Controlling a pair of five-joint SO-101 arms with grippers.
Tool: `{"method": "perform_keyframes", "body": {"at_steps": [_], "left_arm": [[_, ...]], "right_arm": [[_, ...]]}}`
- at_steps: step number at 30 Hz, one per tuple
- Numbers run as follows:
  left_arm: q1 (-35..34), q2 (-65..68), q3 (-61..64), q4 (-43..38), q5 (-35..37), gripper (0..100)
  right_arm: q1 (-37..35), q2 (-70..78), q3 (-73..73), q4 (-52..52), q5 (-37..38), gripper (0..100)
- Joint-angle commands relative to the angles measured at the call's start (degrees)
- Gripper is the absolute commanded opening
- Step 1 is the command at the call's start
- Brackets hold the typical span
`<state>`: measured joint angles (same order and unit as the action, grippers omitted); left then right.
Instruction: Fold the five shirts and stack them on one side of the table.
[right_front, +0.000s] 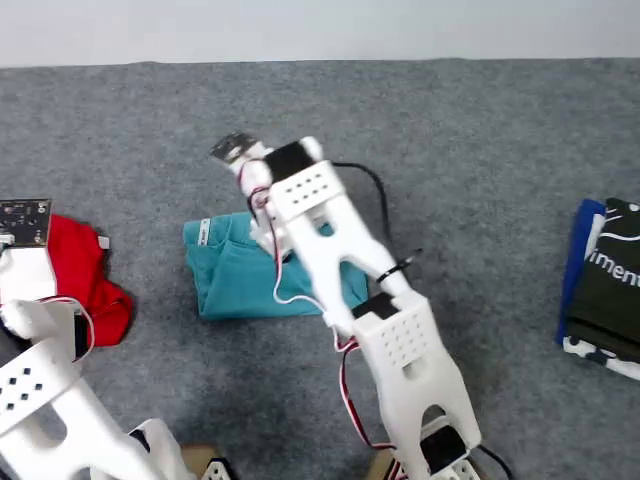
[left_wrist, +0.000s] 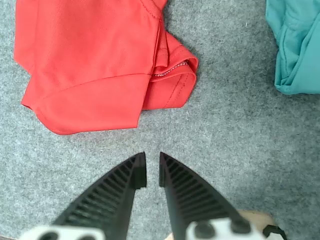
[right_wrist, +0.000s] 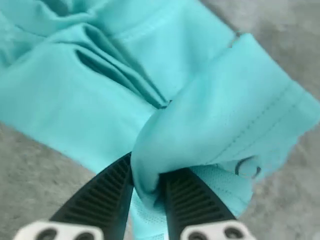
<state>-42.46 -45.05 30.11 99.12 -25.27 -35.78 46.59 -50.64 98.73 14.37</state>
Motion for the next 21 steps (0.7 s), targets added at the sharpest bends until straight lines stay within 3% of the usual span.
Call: {"method": "perform_keyframes", "body": {"at_steps": [1,14,21], "left_arm": [[0.35,-1.23,0.22,1.23,0.0,5],[0.44,-1.23,4.35,1.14,-0.26,5],[0.44,-1.23,4.35,1.14,-0.26,5]], "right_arm": [[-3.21,0.04,-0.62,-1.98,0.7,1.0],[-7.43,0.31,-0.7,-6.81,0.79,1.8],[-11.47,-0.04,-7.21,-4.26,4.92,17.7]]}}
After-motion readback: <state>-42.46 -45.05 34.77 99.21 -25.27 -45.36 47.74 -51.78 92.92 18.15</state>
